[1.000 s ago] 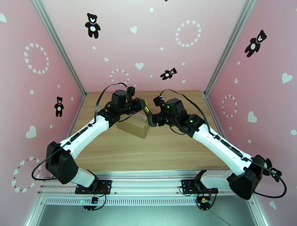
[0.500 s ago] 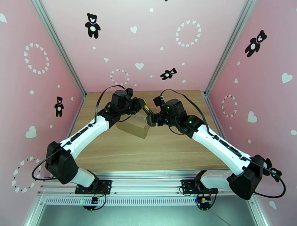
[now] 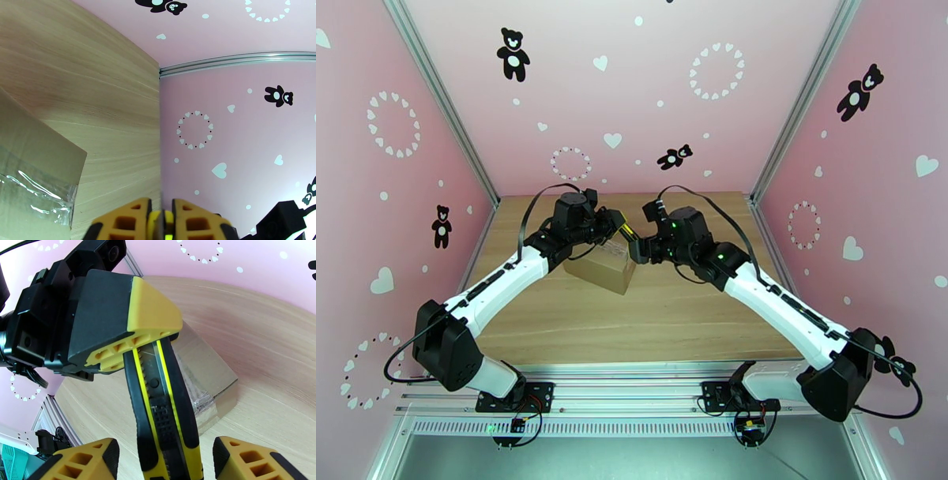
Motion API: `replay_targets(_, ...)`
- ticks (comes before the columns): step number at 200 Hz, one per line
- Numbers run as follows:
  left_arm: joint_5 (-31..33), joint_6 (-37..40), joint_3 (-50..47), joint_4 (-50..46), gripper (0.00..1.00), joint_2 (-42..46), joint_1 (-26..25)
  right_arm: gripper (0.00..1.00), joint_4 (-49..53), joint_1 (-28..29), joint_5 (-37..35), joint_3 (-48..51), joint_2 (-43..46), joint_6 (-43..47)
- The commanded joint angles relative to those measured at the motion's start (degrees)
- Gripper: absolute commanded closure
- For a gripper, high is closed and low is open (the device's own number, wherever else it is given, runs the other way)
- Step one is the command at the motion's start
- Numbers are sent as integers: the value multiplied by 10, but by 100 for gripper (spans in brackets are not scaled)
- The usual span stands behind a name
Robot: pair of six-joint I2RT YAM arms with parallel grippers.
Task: Unpack the express box
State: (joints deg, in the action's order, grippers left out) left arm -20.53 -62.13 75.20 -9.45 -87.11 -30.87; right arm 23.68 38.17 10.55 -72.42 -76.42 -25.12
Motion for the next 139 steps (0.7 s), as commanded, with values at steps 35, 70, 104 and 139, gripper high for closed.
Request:
replay_targets(35, -4, -9, 20, 17, 100, 8, -9, 32, 0, -1, -20, -30, -20, 12)
replay_targets(70, -6, -11, 24, 18, 100, 6, -12, 35, 1, -1, -29, -30, -21, 16)
replay_targets(104, -7, -13, 25, 20, 100, 6, -13, 41, 1, -1, -34, -30, -24, 17)
replay_targets(139, -10, -15, 24, 23, 100, 6, -13, 42, 1, -1, -37, -31, -26, 18)
